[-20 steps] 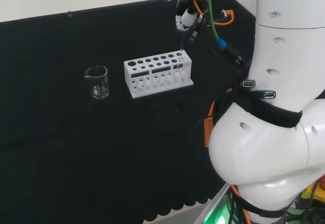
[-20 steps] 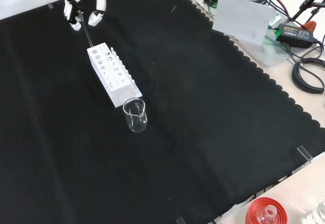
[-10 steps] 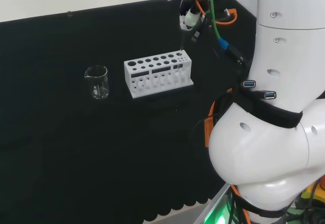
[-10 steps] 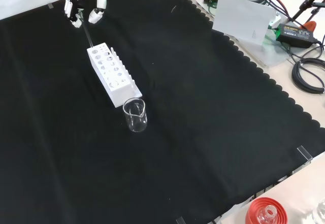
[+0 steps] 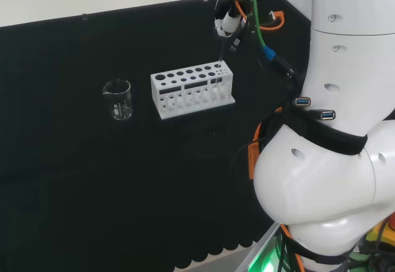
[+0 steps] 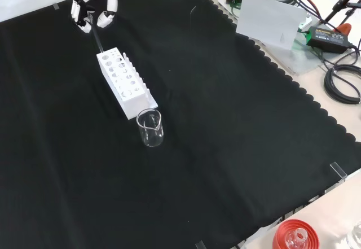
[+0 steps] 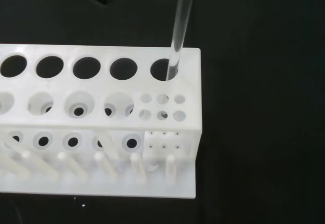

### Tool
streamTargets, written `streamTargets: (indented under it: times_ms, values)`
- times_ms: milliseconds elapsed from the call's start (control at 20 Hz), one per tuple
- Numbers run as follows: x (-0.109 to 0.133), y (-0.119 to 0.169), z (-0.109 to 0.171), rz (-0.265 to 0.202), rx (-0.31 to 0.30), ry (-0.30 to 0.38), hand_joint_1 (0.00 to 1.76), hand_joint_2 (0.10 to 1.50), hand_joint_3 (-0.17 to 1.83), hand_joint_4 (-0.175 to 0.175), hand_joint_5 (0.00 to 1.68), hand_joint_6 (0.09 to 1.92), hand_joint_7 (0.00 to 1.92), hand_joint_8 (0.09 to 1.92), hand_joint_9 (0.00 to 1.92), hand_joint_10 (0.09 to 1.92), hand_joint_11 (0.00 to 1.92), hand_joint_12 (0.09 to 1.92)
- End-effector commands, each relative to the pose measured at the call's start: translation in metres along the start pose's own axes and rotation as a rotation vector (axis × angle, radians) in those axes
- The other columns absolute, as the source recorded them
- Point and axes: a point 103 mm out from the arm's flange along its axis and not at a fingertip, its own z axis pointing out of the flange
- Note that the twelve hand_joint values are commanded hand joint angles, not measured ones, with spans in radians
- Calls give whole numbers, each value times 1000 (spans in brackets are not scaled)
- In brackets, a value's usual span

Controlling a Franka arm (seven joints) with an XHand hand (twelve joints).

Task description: Take the glass rod from the white test tube rack.

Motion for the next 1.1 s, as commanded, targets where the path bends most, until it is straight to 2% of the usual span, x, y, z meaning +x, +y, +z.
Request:
streamTargets:
  times_ms: [50,100,200,300,400,550,650,750,900,1100]
  values:
    - [2,3,0,1,-9,-16,1119,728,802,-58,725,871,752,730,1136,571,1201,1039]
    - [1,3,0,2,-13,-22,1148,725,813,-78,740,880,782,739,1176,546,1244,1000]
    - [0,3,-1,-5,-38,-15,1140,932,466,-144,815,1095,842,787,1246,523,1333,919]
    - [0,2,-2,-17,-60,-14,1136,1064,218,-168,852,1161,905,827,1293,522,1390,853]
    - [0,2,-3,-28,-81,-13,1139,1106,125,-174,872,1160,961,856,1325,537,1423,805]
    - [1,1,-4,-45,-139,-14,1229,1133,41,-175,885,1138,940,1086,1347,614,1437,739]
    - [3,0,-8,-53,-182,-22,1247,1133,21,-175,899,1118,950,1113,1368,684,1432,706]
    - [6,-2,-13,-60,-244,-49,1256,1126,15,-175,918,1090,968,1099,1384,734,1427,699]
    - [10,-7,-24,-61,-324,-79,1277,1090,5,-175,1000,963,1049,980,1440,750,1442,723]
    - [13,-16,-32,-62,-373,-65,1297,1080,-74,-175,1104,796,1149,818,1533,644,1458,718]
